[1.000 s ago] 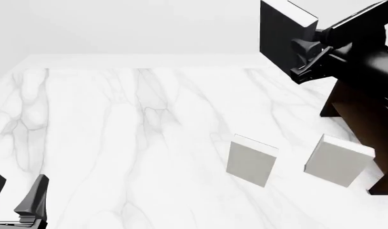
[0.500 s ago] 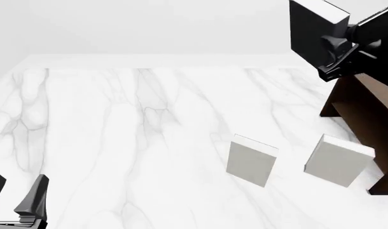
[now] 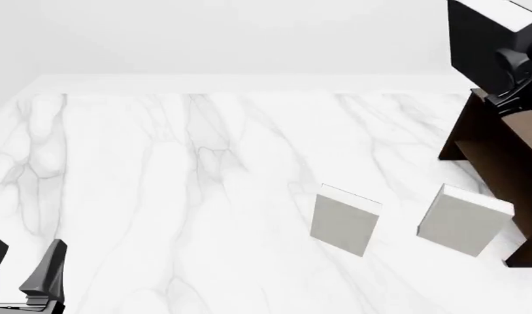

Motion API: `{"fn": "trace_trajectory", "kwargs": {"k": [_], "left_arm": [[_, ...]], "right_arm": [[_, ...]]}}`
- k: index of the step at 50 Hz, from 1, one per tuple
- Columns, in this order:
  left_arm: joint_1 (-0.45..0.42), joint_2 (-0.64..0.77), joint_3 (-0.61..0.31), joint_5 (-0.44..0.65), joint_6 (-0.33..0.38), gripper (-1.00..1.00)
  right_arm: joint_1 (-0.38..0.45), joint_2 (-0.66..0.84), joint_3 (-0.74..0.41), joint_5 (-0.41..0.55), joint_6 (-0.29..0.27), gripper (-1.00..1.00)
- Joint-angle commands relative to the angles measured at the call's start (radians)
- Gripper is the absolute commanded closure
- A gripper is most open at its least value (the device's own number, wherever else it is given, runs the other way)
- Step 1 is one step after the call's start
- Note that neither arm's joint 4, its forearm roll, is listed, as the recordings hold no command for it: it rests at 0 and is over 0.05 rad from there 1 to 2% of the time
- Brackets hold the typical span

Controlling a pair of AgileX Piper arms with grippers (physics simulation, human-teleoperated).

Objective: Pick up the book on the left and place it on top of the shelf.

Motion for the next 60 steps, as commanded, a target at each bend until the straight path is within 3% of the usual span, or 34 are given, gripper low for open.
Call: {"fn": "trace_trajectory", "kwargs": {"k": [1,33,42,60], "left_arm": [[0.000,0.000,0.000,0.000,0.000,-1.00],[0.000,0.000,0.000,0.000,0.000,-1.00],[0.000,0.000,0.000,0.000,0.000,-1.00],[0.000,0.000,0.000,0.000,0.000,-1.00]], "right_arm": [[-0.048,-0.065,0.014,0.018,-0.032,1.00],[-0.169,-0.115,0.033,0.022,-0.109,1.00],[-0.221,-0.135,0.051,0.027,-0.155,1.00],[-0.303,-0.149,0.055,0.032,-0.176,1.00]]}}
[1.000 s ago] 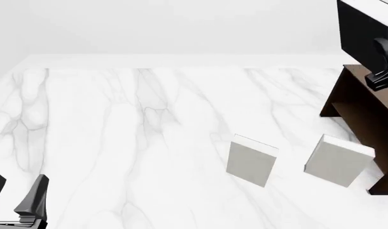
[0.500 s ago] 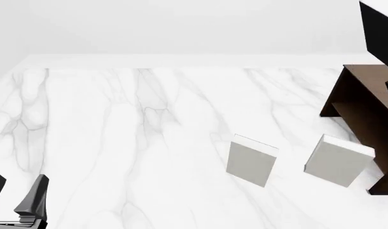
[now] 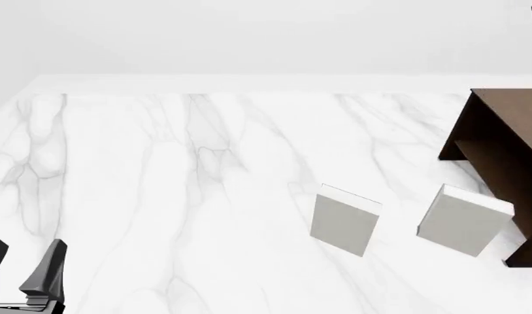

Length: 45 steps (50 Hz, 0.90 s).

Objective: Pick up the book on the left and place it on top of the shelf.

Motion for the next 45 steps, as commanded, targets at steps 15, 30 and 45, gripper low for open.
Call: {"fn": "trace_trajectory", "kwargs": {"k": [15,30,45], "left_arm": [[0.000,0.000,0.000,0.000,0.000,-1.00],[0.000,0.000,0.000,0.000,0.000,-1.00],[0.000,0.000,0.000,0.000,0.000,-1.00]], "right_arm": [[-0.089,0.004,-0.035,0.001,0.005,1.00],[-0.130,0.030,-0.040,-0.013,-0.027,1.00],[-0.172,0.051,-0.039,-0.031,-0.049,1.00]]}}
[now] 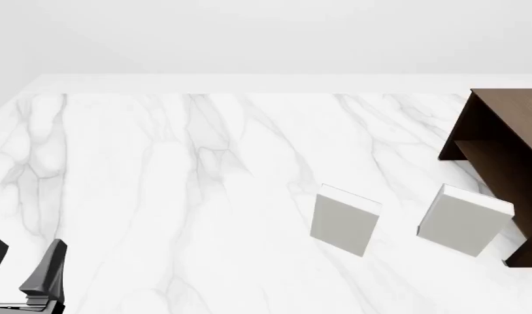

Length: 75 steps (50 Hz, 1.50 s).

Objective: Pick up the book on the left and place it on top of the shelf.

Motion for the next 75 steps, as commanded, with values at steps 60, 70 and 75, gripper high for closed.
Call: {"fn": "trace_trajectory", "kwargs": {"k": [60,70,75], "left_arm": [[0.000,0.000,0.000,0.000,0.000,-1.00],[0.000,0.000,0.000,0.000,0.000,-1.00],[0.000,0.000,0.000,0.000,0.000,-1.00]], "right_arm": [[-0.104,0.251,-0.054,-0.191,-0.026,1.00],[-0.101,0.292,-0.077,-0.212,-0.030,1.00],[-0.099,0.311,-0.074,-0.226,-0.030,1.00]]}}
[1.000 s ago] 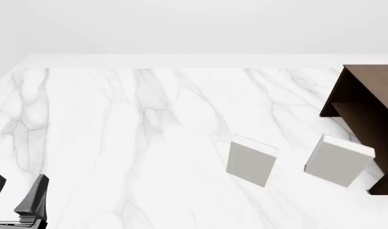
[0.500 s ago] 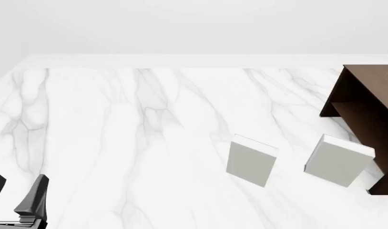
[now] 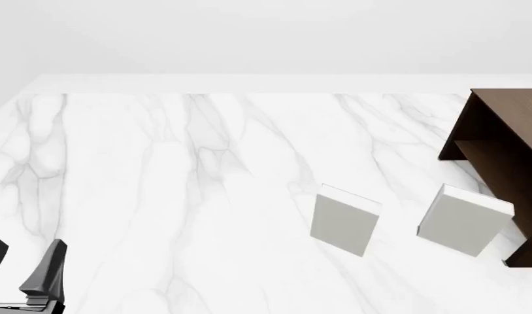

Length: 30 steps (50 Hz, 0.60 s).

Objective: Pick up the book on the left and place it on top of the shelf.

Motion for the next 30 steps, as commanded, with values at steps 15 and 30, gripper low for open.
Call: {"fn": "trace_trajectory", "kwargs": {"k": [15,30], "left_arm": [[0.000,0.000,0.000,0.000,0.000,-1.00],[0.000,0.000,0.000,0.000,0.000,-1.00]], "right_arm": [[-0.010,0.095,-0.008,-0.081,0.027,1.00],[-0.018,0.141,-0.022,-0.092,0.007,1.00]]}}
